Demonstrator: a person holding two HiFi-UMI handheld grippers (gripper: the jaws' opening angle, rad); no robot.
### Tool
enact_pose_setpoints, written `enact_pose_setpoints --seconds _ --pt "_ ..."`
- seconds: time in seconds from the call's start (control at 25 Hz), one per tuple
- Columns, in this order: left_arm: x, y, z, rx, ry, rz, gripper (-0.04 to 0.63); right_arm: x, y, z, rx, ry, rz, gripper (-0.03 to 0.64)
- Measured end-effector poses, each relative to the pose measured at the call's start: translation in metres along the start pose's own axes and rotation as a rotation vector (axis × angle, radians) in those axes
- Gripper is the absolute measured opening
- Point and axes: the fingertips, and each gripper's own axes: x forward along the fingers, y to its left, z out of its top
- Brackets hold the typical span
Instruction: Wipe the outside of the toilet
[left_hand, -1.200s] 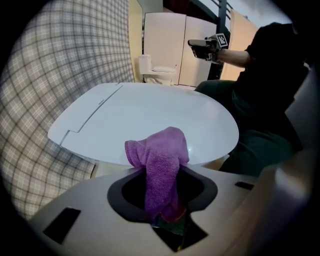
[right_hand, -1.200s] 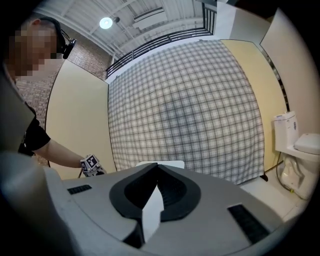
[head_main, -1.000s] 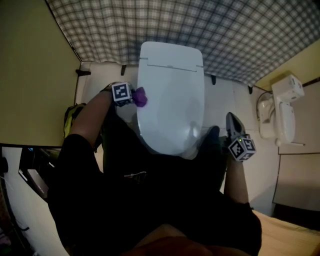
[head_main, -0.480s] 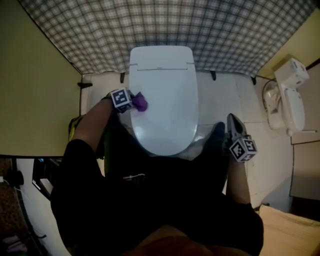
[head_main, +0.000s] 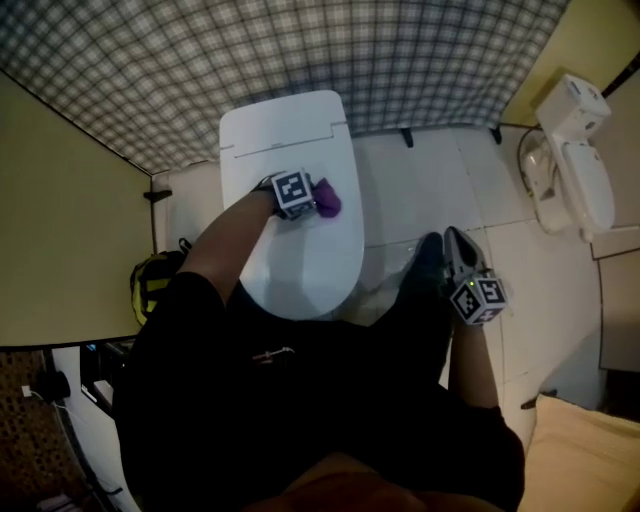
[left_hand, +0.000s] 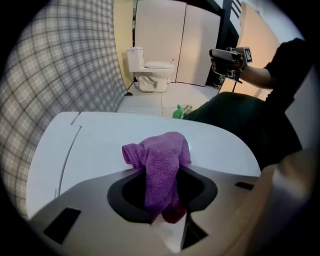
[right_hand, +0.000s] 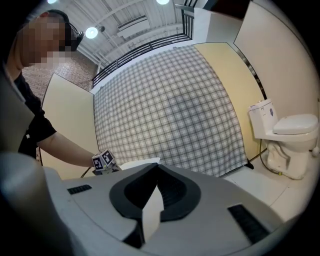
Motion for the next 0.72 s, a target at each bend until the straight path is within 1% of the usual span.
enact_pose_setpoints --seconds 0.12,0.32,0.44,0.52,0.6,0.64,0.72 --pt "0.015 0.006 0.036 0.017 -0.013 -0.014 0.131 -0.008 -0.013 -0.005 0.023 0.013 -0.025 0.003" --pt "0.032 0.015 0.076 0.029 -0.045 -0.002 0.130 -0.012 -0.024 -0.009 0.016 0.023 -0.032 0.003" --pt "0.029 0.011 0.087 -0.003 -0.092 -0.005 0.130 -0.015 -0.020 -0.004 -0.007 0.021 -0.029 0.003" --pt "0.013 0.007 0.080 -0.039 -0.136 -0.004 0.132 -0.017 -0.011 0.005 -0.023 0.014 -0.023 0.003" --pt "-0.010 -0.002 0.061 -0.043 -0.161 0.004 0.132 -0.017 0.002 0.015 -0.042 0.005 -0.014 0.003" --pt "-0.023 -0.008 0.047 -0.039 -0.166 0.010 0.132 -0.014 0.009 0.019 -0.053 -0.003 0.000 0.003" --pt "-0.048 -0.020 0.006 -0.038 -0.155 0.029 0.132 -0.007 0.027 0.025 -0.069 -0.014 0.023 0.003"
